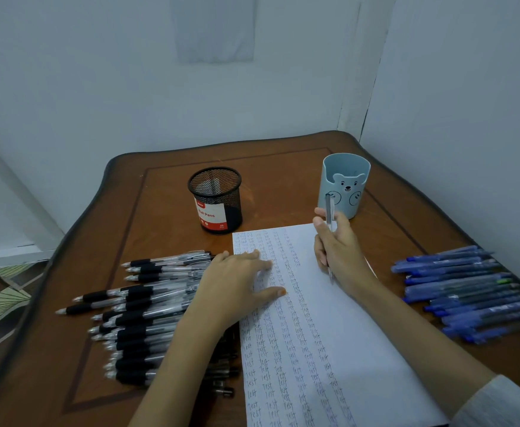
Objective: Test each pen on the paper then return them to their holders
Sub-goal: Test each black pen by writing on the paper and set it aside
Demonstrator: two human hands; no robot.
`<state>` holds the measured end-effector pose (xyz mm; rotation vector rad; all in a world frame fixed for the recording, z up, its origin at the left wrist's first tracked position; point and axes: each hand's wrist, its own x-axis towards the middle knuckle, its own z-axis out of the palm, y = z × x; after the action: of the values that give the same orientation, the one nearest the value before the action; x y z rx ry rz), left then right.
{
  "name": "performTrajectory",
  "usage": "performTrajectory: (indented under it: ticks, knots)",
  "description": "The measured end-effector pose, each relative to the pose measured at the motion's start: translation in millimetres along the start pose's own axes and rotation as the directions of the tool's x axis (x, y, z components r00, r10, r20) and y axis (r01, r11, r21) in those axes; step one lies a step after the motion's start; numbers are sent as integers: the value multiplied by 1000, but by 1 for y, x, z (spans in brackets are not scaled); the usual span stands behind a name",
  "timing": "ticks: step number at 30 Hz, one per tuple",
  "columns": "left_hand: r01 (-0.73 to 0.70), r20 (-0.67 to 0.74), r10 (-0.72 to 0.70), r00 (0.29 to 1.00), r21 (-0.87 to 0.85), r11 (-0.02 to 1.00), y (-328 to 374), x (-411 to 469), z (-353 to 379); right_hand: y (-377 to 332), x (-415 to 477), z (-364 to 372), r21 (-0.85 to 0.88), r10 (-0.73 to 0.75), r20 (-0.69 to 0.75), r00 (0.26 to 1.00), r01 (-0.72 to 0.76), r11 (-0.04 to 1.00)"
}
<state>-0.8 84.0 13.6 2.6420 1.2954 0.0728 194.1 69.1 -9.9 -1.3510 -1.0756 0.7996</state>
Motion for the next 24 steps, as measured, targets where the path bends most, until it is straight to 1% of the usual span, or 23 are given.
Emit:
performTrajectory:
  ticks: [3,6,8,14,19,20,24]
  knots:
    - [-1,0,1,1000,1,1000,0,0,0,-1,-4,2,-93,-55,23,998,57,994]
    - [-1,6,1,1000,-2,1000,0,0,-1,-1,-7,5,-264,-139,44,989,145,953]
    - [2,10,-2,1000,-3,1000,0,0,0,0,-8,6,-290,-151,47,987,158,944]
    - [7,21,-7,1000,-7,1000,0,-1,-2,0,-6,6,-291,-116,16,993,115,950]
    - [15,15,-15,1000,3,1000,0,-2,-5,-3,4,4,-184,36,15,999,-32,982]
    - [19,15,-19,1000,8,1000,0,-2,-5,-5,8,4,-203,50,25,998,-44,978]
    - [26,16,-26,1000,5,1000,-1,-2,-6,-12,30,11,-407,25,53,998,-1,914]
